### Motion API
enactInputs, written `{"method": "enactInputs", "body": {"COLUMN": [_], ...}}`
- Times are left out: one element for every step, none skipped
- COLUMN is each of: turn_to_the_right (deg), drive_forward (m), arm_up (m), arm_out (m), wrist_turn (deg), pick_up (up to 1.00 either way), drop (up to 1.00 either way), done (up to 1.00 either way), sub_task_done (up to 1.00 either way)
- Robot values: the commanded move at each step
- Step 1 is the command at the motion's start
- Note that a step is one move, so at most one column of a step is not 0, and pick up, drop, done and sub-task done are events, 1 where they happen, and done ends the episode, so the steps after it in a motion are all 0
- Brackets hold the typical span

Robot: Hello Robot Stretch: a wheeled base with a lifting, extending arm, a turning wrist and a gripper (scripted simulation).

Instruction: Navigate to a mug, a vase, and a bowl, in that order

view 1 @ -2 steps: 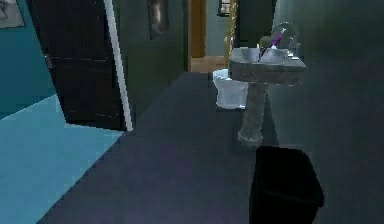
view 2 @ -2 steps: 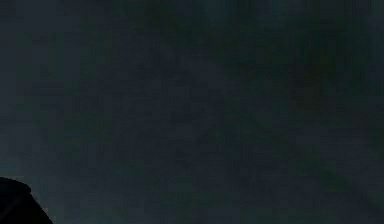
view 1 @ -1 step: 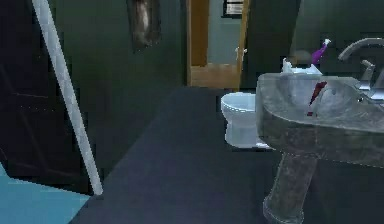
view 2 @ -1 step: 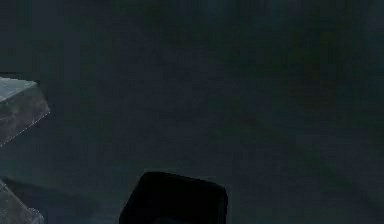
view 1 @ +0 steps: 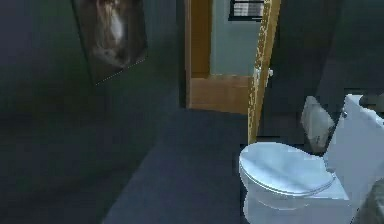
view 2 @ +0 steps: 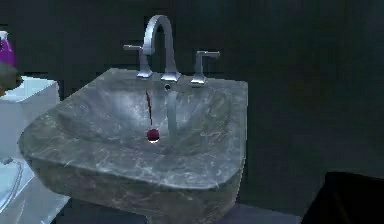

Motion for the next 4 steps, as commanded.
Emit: {"method": "enactInputs", "body": {"turn_to_the_right": [0.0,-15.0,0.0,27.0], "drive_forward": [1.0,0.0,0.1,0.0], "arm_up": [0.0,0.0,0.0,0.0], "arm_out": [0.0,0.0,0.0,0.0], "wrist_turn": [0.0,0.0,0.0,0.0], "pick_up": [0.0,0.0,0.0,0.0], "drop": [0.0,0.0,0.0,0.0], "done": [0.0,0.0,0.0,0.0], "sub_task_done": [0.0,0.0,0.0,0.0]}}
